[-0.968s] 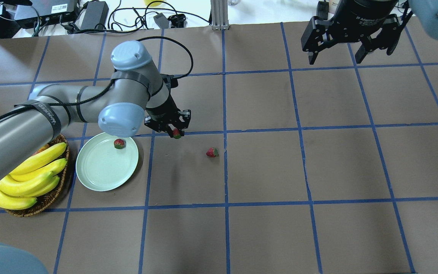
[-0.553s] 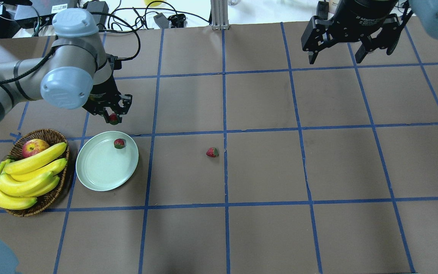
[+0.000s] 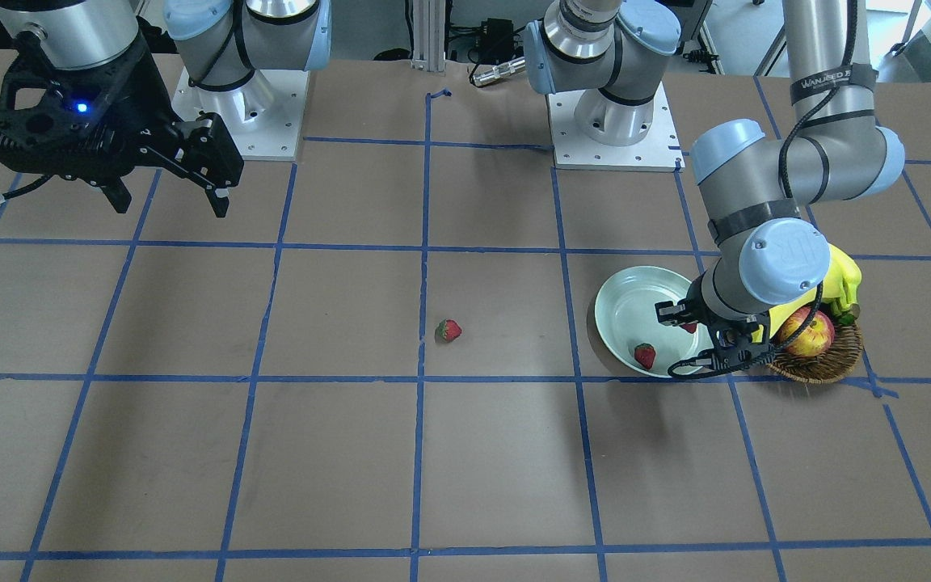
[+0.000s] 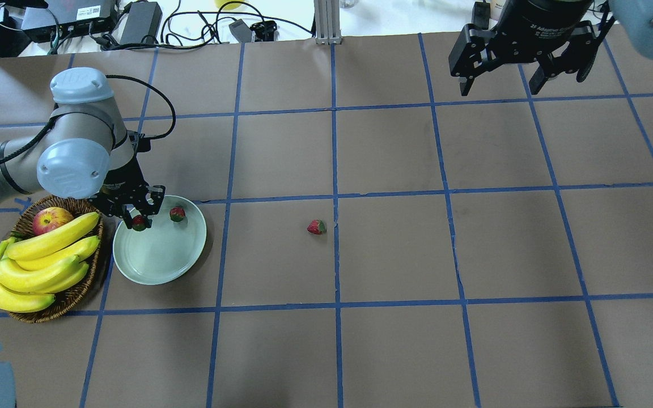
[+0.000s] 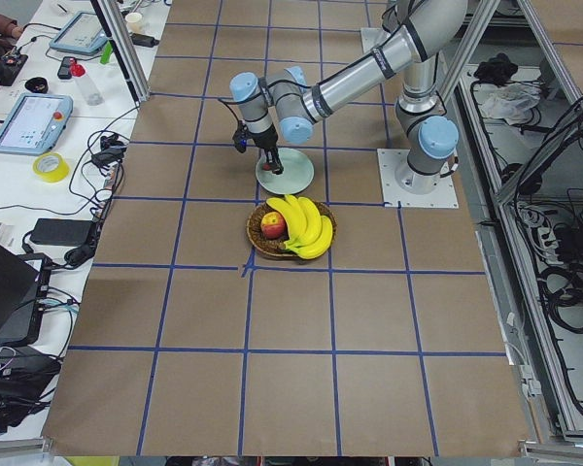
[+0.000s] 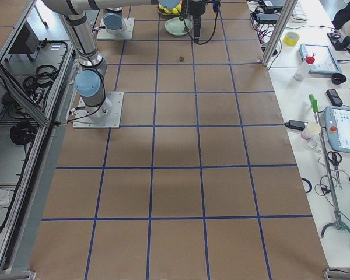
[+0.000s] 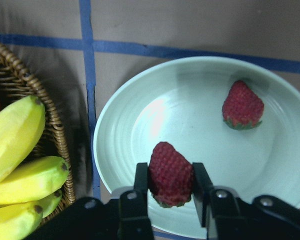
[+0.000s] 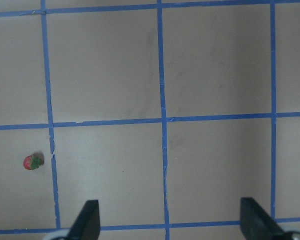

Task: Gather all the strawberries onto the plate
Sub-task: 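Move the strawberry onto the plate and open the left gripper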

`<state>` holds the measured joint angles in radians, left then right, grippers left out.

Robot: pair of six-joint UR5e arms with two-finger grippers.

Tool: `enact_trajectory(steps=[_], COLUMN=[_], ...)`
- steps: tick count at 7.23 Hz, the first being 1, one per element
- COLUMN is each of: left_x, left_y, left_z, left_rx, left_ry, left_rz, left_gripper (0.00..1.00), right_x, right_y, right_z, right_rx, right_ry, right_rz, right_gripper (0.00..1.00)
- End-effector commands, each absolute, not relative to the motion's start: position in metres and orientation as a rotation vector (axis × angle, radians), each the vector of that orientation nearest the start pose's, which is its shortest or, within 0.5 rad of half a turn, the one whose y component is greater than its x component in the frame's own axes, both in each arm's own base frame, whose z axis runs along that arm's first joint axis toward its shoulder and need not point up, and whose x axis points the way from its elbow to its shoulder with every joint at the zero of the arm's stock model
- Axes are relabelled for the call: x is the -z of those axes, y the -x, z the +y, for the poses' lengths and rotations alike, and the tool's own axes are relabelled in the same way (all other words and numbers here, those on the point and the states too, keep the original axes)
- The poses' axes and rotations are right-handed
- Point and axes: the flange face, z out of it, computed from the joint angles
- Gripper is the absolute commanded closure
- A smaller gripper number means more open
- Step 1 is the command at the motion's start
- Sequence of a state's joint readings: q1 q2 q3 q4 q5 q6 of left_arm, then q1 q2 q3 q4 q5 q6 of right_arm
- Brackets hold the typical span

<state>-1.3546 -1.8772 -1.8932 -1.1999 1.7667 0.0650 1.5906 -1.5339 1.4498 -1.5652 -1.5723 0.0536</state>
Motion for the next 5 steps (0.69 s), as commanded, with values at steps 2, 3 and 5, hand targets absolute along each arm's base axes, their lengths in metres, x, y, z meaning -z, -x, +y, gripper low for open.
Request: enact_trajectory(steps=[2, 3, 5], left_x=[-0.231, -0.256, -0.296], left_y=[0.002, 0.02, 0.086], left_z=[-0.535, -0.551, -0.568], left_rx=[-0.339, -0.251, -0.105], left_ry=[0.169, 0.157, 0.044], left_rz=[2.958, 2.991, 3.069], left_gripper=[0.0, 0.0, 0.0], right_x=[-0.528, -0.529, -0.529], right_y=[-0.143, -0.143, -0.143], right_z=[-0.511, -0.511, -0.511], right_rx=[0.12, 0.123, 0.123], right_ry=[-0.053, -0.053, -0.051], right_rz=[3.138, 3.137, 3.137], right_gripper=[0.0, 0.0, 0.0])
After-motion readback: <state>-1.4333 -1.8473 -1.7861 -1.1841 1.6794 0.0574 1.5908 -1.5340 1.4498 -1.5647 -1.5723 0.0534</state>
